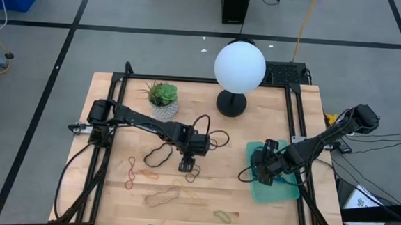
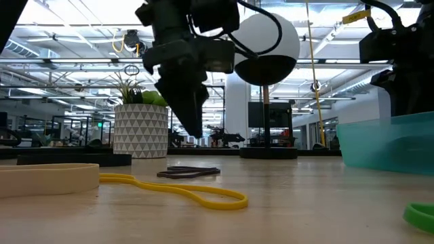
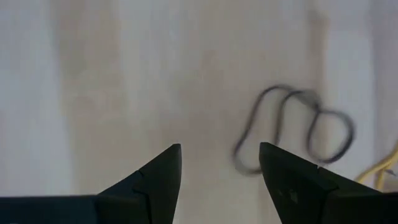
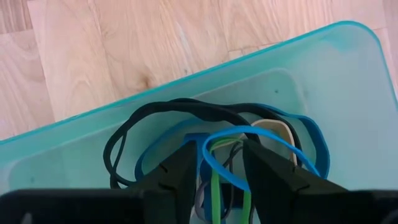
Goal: Pick and place rubber bands into bin
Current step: Put the purple rubber band into the bin
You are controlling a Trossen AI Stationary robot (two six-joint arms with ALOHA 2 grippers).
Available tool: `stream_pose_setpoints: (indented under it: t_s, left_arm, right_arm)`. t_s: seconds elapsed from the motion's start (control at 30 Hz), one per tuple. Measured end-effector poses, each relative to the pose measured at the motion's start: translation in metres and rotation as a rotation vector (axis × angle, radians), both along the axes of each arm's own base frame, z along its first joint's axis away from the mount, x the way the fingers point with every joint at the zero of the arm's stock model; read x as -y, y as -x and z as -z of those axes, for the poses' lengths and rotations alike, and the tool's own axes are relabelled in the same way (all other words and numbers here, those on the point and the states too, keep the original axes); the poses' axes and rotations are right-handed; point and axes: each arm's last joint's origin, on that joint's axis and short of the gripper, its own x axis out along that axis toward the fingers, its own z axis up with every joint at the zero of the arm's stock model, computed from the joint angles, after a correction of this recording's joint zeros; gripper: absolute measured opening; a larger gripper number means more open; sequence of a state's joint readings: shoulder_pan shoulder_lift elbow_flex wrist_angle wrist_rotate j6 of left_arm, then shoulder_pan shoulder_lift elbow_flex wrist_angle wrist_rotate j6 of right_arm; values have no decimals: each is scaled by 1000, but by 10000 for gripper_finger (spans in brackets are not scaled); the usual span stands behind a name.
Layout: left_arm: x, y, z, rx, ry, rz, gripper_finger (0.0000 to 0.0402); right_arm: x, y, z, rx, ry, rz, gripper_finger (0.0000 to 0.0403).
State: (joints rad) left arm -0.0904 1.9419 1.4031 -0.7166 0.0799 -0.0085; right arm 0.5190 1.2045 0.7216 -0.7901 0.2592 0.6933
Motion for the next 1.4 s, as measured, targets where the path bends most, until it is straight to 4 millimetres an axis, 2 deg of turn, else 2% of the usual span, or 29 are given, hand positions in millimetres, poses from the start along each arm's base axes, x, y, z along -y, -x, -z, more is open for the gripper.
stream_pose_setpoints:
  t_s: [0.23, 0.47, 0.67, 0.87, 1.03, 1.17, 1.4]
  left_arm:
    - [28, 5, 20, 92, -26, 148, 223]
    - [48, 7, 27, 161, -39, 185, 223]
    - [49, 8, 35, 161, -70, 138, 223]
    - [47, 3, 52, 129, -55, 128, 223]
    - [48, 3, 57, 118, -64, 125, 221]
    - [48, 2, 57, 122, -66, 123, 196]
    - [47, 0, 57, 147, -64, 123, 95]
  right_arm:
    - [0, 0, 0, 1, 1, -1, 124]
    - [1, 0, 0, 15, 24, 5, 125]
    - [1, -1, -1, 31, 45, 11, 124]
    - [1, -2, -1, 40, 39, 11, 124]
    - [1, -2, -1, 41, 37, 11, 124]
    - [1, -2, -1, 42, 37, 11, 125]
    - [1, -2, -1, 41, 38, 6, 125]
